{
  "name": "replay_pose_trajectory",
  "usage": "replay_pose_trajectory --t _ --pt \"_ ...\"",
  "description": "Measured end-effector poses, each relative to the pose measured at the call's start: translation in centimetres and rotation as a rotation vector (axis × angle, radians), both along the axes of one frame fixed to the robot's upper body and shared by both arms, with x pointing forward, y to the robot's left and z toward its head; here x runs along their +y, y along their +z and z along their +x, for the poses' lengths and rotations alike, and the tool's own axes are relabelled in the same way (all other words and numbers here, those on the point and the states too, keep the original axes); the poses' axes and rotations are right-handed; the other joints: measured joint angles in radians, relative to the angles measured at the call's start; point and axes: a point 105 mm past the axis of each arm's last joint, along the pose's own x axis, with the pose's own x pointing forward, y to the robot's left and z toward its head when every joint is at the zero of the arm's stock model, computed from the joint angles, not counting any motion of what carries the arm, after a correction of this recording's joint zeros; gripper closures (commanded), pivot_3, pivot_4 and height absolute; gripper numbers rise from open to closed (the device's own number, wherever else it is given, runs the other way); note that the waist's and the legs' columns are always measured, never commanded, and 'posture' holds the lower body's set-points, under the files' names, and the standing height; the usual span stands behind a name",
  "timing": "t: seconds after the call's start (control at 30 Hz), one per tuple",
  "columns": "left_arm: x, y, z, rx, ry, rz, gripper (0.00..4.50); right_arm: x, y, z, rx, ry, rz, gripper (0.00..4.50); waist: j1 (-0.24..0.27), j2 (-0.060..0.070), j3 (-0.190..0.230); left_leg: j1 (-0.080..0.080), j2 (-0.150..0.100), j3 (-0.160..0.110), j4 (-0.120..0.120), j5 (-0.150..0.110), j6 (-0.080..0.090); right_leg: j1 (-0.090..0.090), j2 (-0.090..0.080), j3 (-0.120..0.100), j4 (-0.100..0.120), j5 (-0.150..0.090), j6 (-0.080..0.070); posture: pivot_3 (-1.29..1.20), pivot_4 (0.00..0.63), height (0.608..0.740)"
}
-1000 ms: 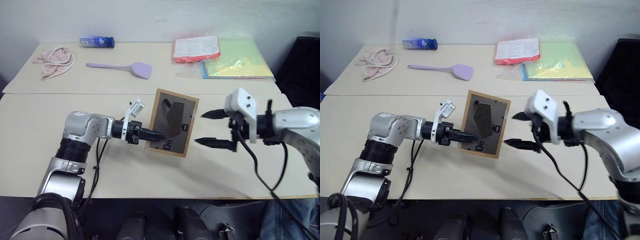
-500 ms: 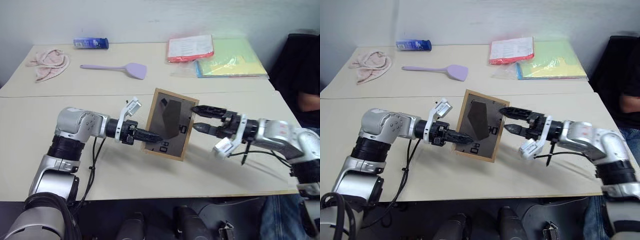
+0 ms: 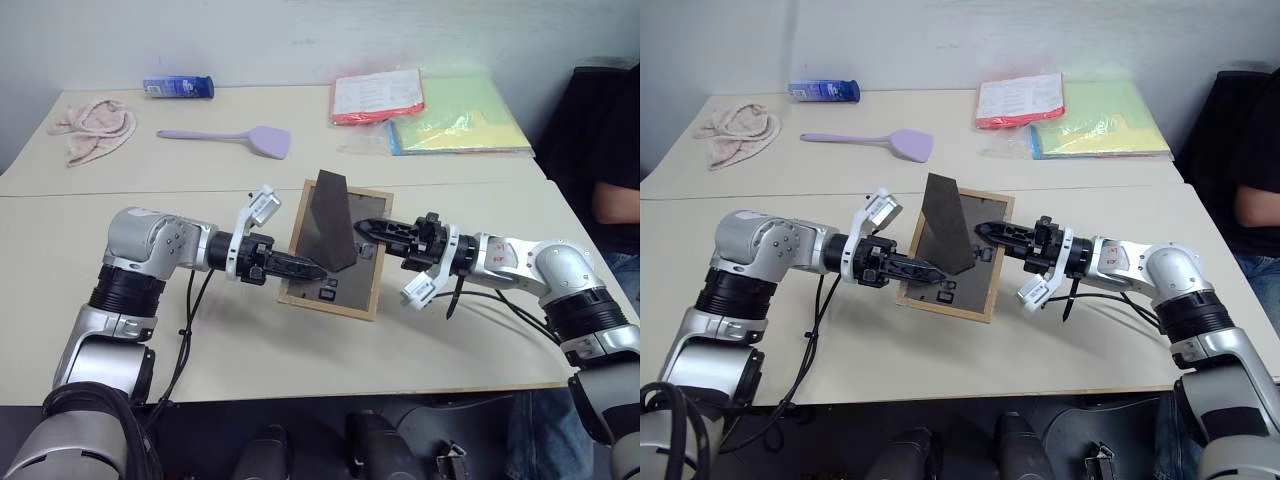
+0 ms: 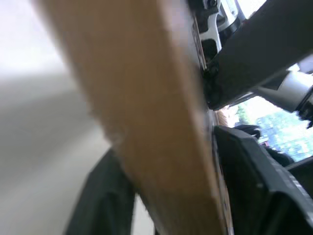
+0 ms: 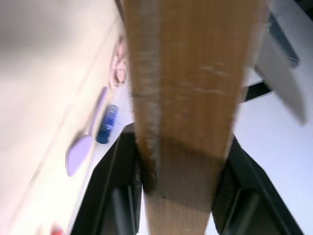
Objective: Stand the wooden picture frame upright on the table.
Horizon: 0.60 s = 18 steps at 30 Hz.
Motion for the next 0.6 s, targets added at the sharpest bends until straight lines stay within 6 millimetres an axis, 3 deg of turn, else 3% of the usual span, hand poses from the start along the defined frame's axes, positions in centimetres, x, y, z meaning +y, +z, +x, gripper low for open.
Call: replay_pose_trajectory --t 0.1,0.2,0.23,0.33,0.43,0.5,0.57,0.6 --pt "2.3 0.0 0.8 -0.090 0.081 0.016 0.07 -0.1 0.2 0.2 0.025 -0.010 -0.003 3.25 -0.011 0.000 0.000 0.000 0.001 0.000 -0.001 0.000 0.000 0.000 0.000 0.000 0.000 0.000 0.000 0.00 0.150 0.740" --pt "6.5 2.0 1.3 -0.247 0.215 0.004 0.00 -0.1 0.9 0.3 0.059 -0.007 0.025 3.25 -0.033 0.000 0.000 0.000 0.002 0.000 -0.002 0.000 0.000 -0.001 0.001 0.000 0.000 0.000 -0.001 0.00 0.150 0.740" --pt "8.8 2.6 0.4 -0.356 0.263 0.029 0.00 0.0 1.3 0.3 0.097 0.007 0.046 3.25 -0.050 0.001 0.000 0.001 0.002 0.000 -0.005 0.000 0.000 -0.001 0.001 0.002 -0.001 -0.001 -0.001 0.00 0.150 0.740" --pt "11.1 3.6 -1.5 -0.534 0.301 0.073 0.00 -0.7 1.1 1.0 0.250 -0.030 0.109 3.25 -0.052 0.000 0.000 0.002 0.002 -0.001 -0.005 0.000 0.000 0.001 0.000 0.000 -0.004 -0.001 -0.002 0.00 0.150 0.740" --pt "10.2 3.2 -3.0 -0.661 0.276 0.091 0.00 0.2 0.0 1.9 0.577 -0.066 0.270 3.25 -0.045 0.000 0.001 0.002 0.003 -0.003 0.000 -0.002 0.002 0.004 -0.001 -0.001 -0.002 -0.001 -0.001 0.00 0.150 0.740" --pt "9.3 2.3 -3.2 -0.796 0.297 0.119 0.00 1.3 -1.3 2.7 1.082 -0.086 0.496 3.25 -0.036 0.000 0.001 0.002 0.003 -0.005 0.001 -0.002 0.003 0.007 -0.002 -0.003 -0.002 0.000 -0.001 0.00 0.150 0.740" --pt "8.3 1.6 -3.1 -0.859 0.335 0.092 0.00 1.7 -2.7 2.5 1.510 -0.042 0.605 3.25 -0.018 0.000 0.001 0.002 0.003 -0.006 0.002 -0.003 0.005 0.007 -0.003 -0.003 -0.002 0.000 0.000 0.00 0.150 0.740" --pt "8.0 1.5 -2.9 -0.869 0.352 0.080 0.00 1.9 -3.2 2.2 1.644 -0.016 0.618 3.25 -0.010 0.000 0.001 0.001 0.002 -0.006 0.003 -0.003 0.005 0.007 -0.003 -0.004 -0.002 0.000 0.000 0.00 0.150 0.740"
